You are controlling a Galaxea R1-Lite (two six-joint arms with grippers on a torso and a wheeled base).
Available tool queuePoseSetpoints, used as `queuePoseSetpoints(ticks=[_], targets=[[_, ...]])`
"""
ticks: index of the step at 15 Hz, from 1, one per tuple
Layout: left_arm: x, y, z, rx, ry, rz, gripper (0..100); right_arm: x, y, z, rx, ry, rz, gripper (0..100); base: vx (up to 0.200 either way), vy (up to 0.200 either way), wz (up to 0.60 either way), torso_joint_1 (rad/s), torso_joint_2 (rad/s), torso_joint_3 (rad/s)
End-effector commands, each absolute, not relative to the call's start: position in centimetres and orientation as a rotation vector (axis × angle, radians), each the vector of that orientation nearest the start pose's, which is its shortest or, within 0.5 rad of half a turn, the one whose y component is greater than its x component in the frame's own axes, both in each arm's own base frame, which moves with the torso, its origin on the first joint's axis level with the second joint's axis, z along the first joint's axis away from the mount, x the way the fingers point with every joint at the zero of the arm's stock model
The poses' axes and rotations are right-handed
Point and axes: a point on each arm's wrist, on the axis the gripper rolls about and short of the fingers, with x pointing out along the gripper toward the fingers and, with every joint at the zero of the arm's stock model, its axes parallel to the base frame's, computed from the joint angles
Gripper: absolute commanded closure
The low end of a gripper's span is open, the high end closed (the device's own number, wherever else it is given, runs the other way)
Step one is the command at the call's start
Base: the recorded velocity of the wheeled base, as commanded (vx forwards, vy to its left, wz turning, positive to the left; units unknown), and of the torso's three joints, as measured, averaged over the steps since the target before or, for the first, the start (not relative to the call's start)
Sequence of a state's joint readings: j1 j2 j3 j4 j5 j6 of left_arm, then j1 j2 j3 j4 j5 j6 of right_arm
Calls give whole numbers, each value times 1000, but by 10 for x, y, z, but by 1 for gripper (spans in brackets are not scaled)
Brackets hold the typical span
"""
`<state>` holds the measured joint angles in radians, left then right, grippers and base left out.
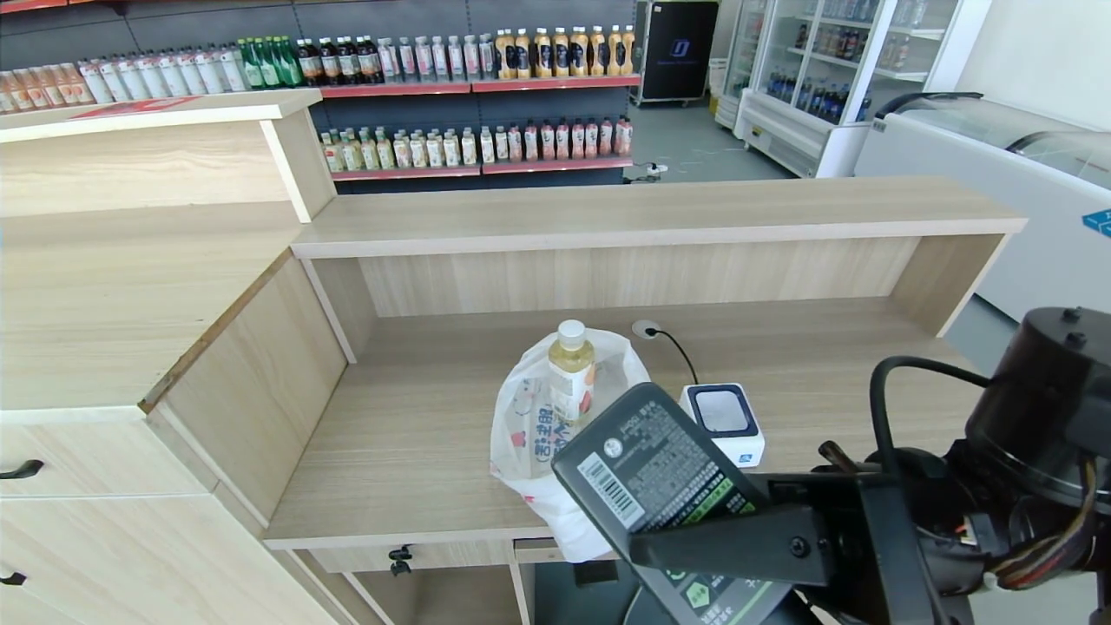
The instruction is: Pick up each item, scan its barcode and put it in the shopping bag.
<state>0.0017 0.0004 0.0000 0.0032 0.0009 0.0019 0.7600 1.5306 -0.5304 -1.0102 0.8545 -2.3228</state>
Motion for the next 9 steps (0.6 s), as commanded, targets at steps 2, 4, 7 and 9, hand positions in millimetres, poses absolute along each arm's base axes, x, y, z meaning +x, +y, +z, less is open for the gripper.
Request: queuePoseSetpoints(ticks=[2, 4, 7, 9], targets=[[-23, 0, 75, 2, 3, 2, 0, 177, 192, 181, -1702, -1763, 815, 100, 0, 0, 0, 0, 0, 0], [-23, 0, 75, 3, 3, 2, 0, 180, 197, 186, -1693, -1808, 717, 100, 0, 0, 0, 0, 0, 0], [-23, 0, 75, 2, 3, 2, 0, 174, 203, 188, -1651, -1855, 681, 100, 0, 0, 0, 0, 0, 0], [-23, 0, 75, 3, 3, 5, 0, 170, 208, 185, -1630, -1875, 708, 100, 0, 0, 0, 0, 0, 0]])
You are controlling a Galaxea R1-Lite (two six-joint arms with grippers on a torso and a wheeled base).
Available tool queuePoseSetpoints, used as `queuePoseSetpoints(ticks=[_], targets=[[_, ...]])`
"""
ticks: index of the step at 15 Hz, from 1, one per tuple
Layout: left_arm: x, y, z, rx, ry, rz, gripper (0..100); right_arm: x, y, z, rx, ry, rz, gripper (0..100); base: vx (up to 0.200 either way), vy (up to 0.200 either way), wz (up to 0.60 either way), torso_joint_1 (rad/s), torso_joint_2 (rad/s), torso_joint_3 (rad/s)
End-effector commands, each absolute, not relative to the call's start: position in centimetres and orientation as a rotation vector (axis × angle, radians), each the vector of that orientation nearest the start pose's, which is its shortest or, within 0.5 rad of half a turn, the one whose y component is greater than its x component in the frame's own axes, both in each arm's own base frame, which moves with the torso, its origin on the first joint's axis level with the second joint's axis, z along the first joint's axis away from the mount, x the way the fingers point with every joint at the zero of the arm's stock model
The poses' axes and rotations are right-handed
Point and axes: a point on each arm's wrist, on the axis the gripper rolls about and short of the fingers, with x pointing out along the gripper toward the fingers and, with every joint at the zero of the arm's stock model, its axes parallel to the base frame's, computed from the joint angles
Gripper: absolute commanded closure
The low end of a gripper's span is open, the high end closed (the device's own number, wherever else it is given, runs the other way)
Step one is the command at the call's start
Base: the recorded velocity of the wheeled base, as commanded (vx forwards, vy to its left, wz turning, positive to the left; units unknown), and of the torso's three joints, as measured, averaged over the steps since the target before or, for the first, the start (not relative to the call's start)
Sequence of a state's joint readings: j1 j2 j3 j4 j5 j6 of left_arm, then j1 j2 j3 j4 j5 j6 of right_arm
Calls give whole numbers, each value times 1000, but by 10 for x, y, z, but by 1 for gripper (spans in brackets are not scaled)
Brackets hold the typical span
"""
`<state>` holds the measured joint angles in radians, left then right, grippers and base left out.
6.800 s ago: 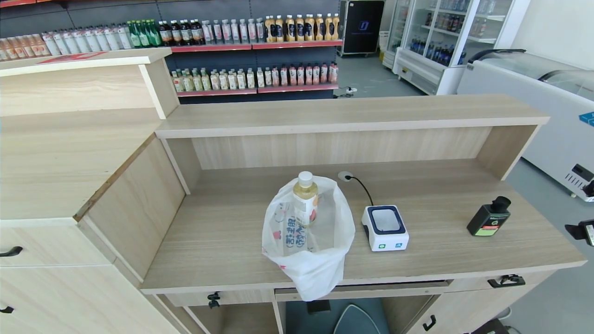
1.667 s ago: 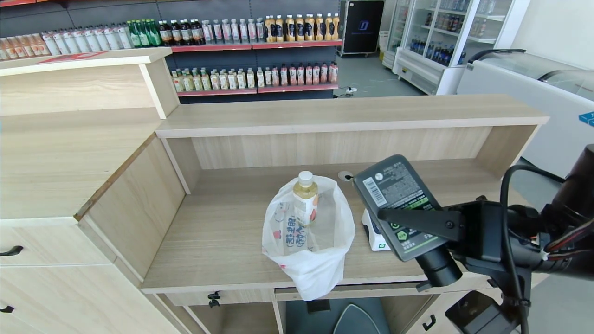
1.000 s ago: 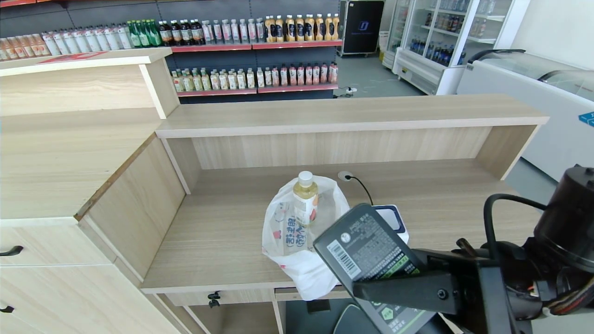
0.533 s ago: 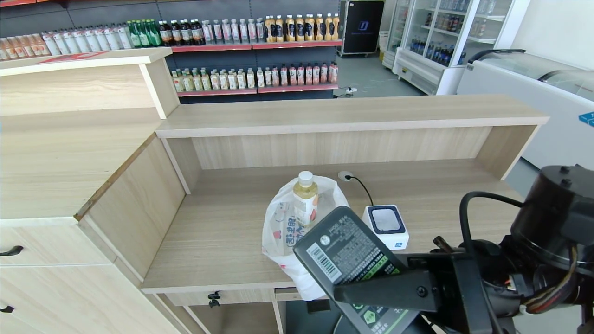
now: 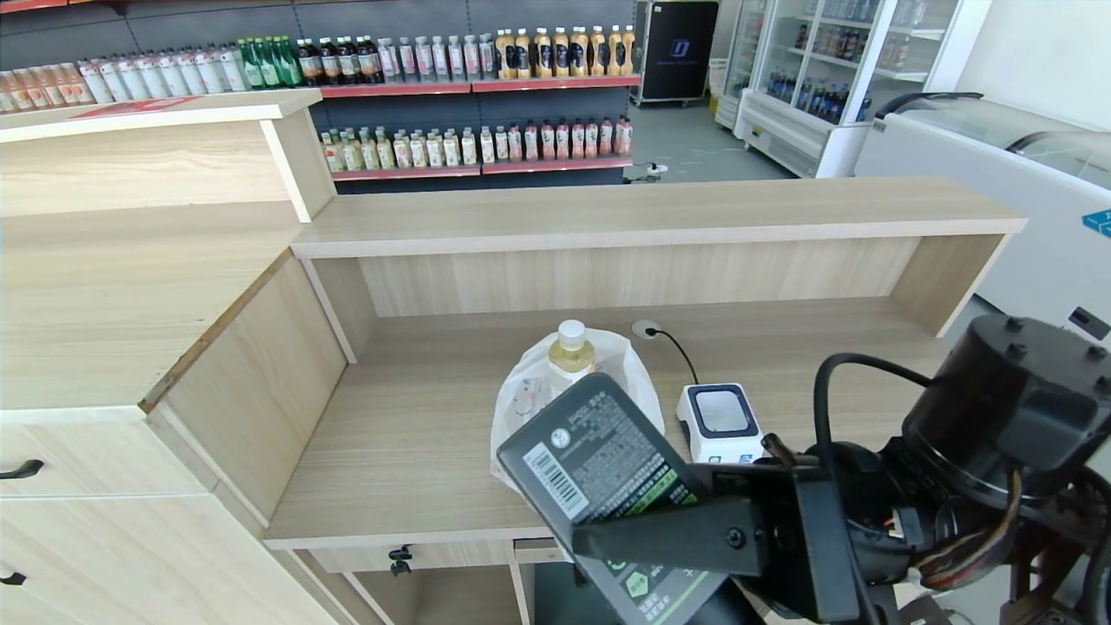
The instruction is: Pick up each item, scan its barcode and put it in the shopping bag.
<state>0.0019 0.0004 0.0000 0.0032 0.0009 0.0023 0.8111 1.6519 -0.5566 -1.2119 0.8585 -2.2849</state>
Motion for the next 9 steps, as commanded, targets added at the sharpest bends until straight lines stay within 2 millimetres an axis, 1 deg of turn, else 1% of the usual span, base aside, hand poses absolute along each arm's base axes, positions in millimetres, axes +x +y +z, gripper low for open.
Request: queuePoseSetpoints(ticks=[1, 3, 4, 6, 9], targets=[[-23, 0, 75, 3, 3, 2, 0, 164, 218, 179, -1597, -1908, 745, 100, 0, 0, 0, 0, 0, 0], [-23, 0, 75, 2, 3, 3, 0, 166, 225, 175, -1584, -1926, 759, 100, 0, 0, 0, 0, 0, 0], [-23, 0, 75, 2, 3, 2, 0, 166, 226, 176, -1579, -1947, 748, 100, 0, 0, 0, 0, 0, 0], [-23, 0, 75, 3, 3, 3, 0, 164, 223, 179, -1570, -1964, 742, 100, 0, 0, 0, 0, 0, 0], [-23, 0, 75, 2, 3, 2, 0, 172, 219, 181, -1599, -1932, 720, 100, 0, 0, 0, 0, 0, 0]])
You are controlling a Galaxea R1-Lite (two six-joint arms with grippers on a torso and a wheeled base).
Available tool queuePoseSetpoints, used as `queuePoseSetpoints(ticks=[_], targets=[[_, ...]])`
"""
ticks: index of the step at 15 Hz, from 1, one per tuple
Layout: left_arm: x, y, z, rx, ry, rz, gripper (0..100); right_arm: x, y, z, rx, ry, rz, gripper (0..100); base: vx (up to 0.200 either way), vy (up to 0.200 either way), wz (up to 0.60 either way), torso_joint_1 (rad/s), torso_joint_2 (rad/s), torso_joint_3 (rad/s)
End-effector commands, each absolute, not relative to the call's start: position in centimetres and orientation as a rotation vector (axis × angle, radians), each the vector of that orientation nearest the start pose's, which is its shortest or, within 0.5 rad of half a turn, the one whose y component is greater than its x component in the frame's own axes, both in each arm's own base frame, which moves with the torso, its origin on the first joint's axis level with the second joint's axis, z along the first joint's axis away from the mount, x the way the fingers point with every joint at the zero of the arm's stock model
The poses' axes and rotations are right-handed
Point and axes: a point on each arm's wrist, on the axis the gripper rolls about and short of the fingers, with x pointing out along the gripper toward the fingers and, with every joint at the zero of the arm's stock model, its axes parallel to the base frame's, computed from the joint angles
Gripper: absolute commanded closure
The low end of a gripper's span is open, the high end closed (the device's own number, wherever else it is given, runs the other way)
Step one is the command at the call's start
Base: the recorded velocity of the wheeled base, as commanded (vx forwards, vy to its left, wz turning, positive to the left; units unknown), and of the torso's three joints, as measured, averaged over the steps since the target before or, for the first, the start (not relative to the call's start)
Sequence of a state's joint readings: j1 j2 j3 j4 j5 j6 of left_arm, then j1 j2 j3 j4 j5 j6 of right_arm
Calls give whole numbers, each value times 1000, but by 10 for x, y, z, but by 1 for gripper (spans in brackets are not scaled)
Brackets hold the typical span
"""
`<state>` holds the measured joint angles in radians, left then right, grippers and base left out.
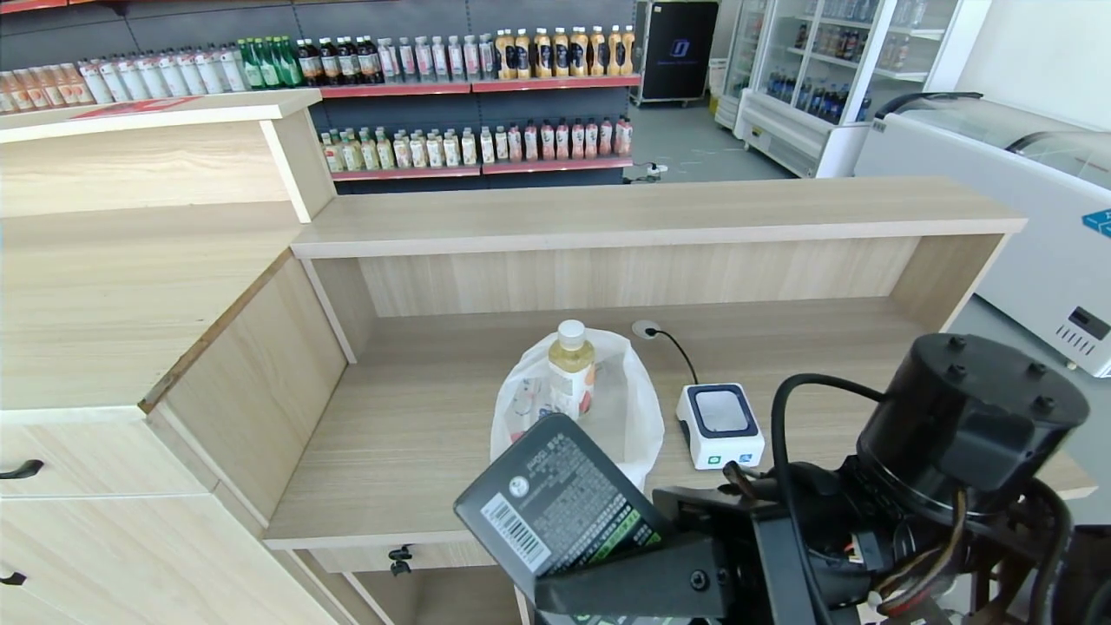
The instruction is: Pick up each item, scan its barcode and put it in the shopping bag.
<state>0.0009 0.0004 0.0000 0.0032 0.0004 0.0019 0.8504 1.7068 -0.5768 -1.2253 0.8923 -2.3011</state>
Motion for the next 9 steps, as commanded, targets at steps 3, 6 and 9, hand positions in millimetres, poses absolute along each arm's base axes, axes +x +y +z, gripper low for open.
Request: queuePoseSetpoints(ticks=[3, 6, 9], targets=[[-23, 0, 75, 2, 3, 3, 0, 177, 213, 183, -1621, -1907, 704, 100, 0, 0, 0, 0, 0, 0], [-23, 0, 75, 3, 3, 3, 0, 187, 206, 185, -1652, -1868, 683, 100, 0, 0, 0, 0, 0, 0], [-23, 0, 75, 2, 3, 2, 0, 187, 198, 189, -1658, -1830, 694, 100, 0, 0, 0, 0, 0, 0]])
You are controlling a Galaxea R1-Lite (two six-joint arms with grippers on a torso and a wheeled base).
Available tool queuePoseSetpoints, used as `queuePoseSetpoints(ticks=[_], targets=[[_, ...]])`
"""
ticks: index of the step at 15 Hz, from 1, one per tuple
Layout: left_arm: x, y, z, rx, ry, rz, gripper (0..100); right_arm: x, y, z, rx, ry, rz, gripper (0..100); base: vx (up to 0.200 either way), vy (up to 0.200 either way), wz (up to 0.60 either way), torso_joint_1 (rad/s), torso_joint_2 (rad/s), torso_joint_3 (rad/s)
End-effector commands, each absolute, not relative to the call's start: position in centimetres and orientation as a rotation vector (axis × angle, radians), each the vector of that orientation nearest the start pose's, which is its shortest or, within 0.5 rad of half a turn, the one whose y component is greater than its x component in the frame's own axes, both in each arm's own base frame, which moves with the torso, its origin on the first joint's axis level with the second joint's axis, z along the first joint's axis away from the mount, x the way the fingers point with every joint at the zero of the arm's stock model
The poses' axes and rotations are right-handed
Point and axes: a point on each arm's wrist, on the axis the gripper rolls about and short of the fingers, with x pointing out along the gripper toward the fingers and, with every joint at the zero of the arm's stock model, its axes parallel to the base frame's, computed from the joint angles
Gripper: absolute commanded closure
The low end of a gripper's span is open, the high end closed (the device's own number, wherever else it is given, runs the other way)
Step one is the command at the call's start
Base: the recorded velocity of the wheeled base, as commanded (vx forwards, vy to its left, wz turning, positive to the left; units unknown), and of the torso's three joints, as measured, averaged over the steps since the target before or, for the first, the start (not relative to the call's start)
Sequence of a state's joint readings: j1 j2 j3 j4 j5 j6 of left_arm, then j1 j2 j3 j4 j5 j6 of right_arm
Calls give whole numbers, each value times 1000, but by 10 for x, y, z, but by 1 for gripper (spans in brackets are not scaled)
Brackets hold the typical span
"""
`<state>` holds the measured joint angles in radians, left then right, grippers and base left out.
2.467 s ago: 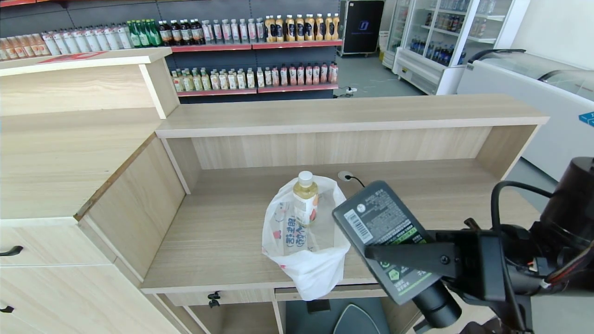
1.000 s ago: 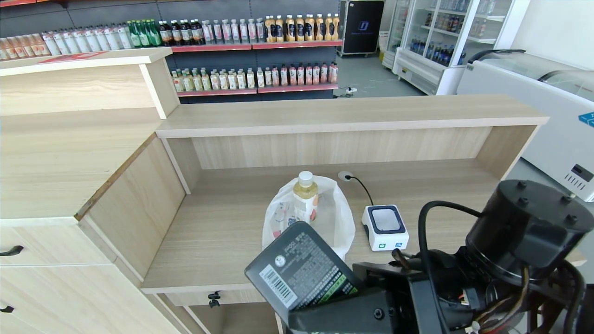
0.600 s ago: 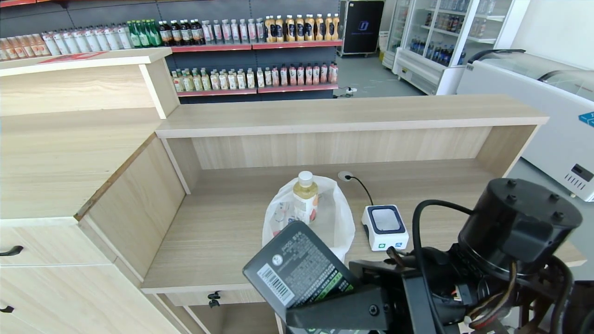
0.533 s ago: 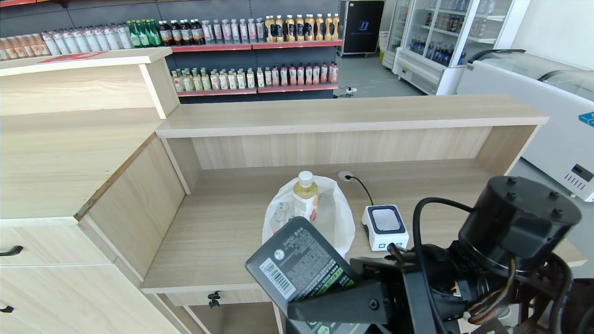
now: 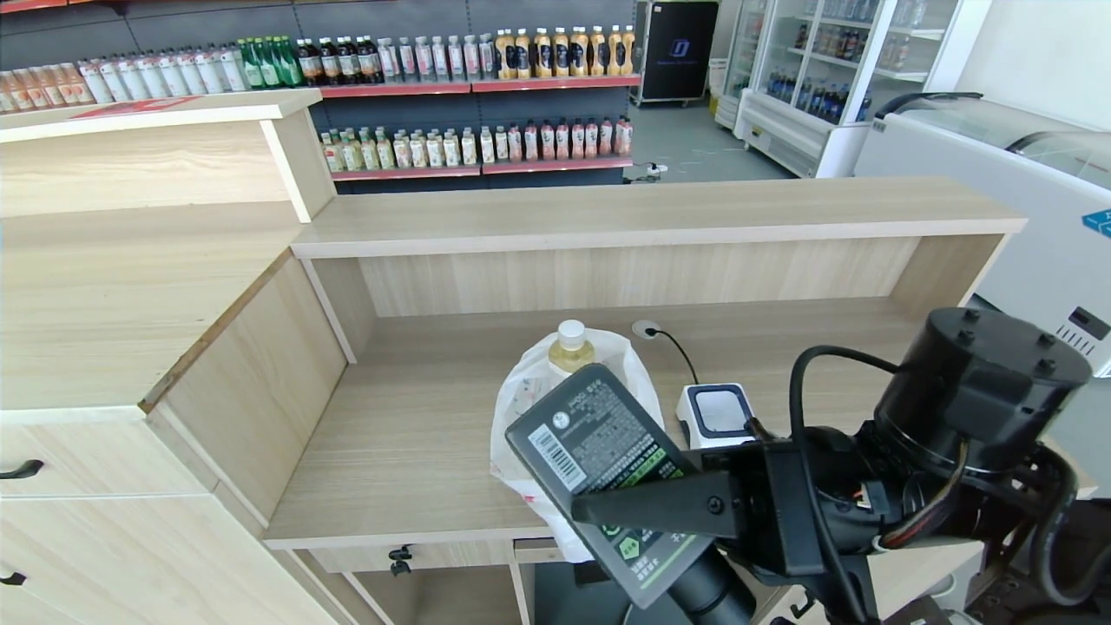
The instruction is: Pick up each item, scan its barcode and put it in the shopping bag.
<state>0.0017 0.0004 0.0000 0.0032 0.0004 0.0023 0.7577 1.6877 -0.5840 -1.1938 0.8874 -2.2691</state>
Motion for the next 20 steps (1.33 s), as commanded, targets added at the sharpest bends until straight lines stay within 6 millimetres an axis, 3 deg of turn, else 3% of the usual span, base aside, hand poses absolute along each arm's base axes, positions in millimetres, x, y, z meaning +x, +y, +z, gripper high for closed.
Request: queuePoseSetpoints(ticks=[1, 3, 4, 5, 7, 8, 10, 12, 17, 18, 20], targets=[[-23, 0, 75, 2, 3, 3, 0, 188, 188, 202, -1652, -1732, 682, 100, 0, 0, 0, 0, 0, 0], [-23, 0, 75, 2, 3, 2, 0, 198, 137, 221, -1679, -1192, 568, 100, 0, 0, 0, 0, 0, 0], [-23, 0, 75, 3, 3, 3, 0, 199, 119, 221, -1636, -977, 538, 100, 0, 0, 0, 0, 0, 0], [-23, 0, 75, 2, 3, 3, 0, 198, 77, 229, -1449, -574, 357, 100, 0, 0, 0, 0, 0, 0], [-23, 0, 75, 2, 3, 3, 0, 197, 13, 234, -1262, -255, 61, 100, 0, 0, 0, 0, 0, 0], [-23, 0, 75, 2, 3, 3, 0, 186, -17, 223, -1224, -87, -23, 100, 0, 0, 0, 0, 0, 0], [-23, 0, 75, 3, 3, 2, 0, 170, -50, 215, -1179, 90, -96, 100, 0, 0, 0, 0, 0, 0], [-23, 0, 75, 2, 3, 3, 0, 166, -70, 211, -1038, 149, -164, 100, 0, 0, 0, 0, 0, 0], [-23, 0, 75, 2, 3, 3, 0, 180, -65, 201, -668, 146, -130, 100, 0, 0, 600, 4, 1, 4], [-23, 0, 75, 2, 3, 2, 0, 186, -61, 192, -467, 183, -104, 100, 0, 0, 600, 2, 2, 7], [-23, 0, 75, 3, 3, 2, 0, 193, -60, 182, -234, 273, -75, 100, 0, 0, 0, 0, 0, 0]])
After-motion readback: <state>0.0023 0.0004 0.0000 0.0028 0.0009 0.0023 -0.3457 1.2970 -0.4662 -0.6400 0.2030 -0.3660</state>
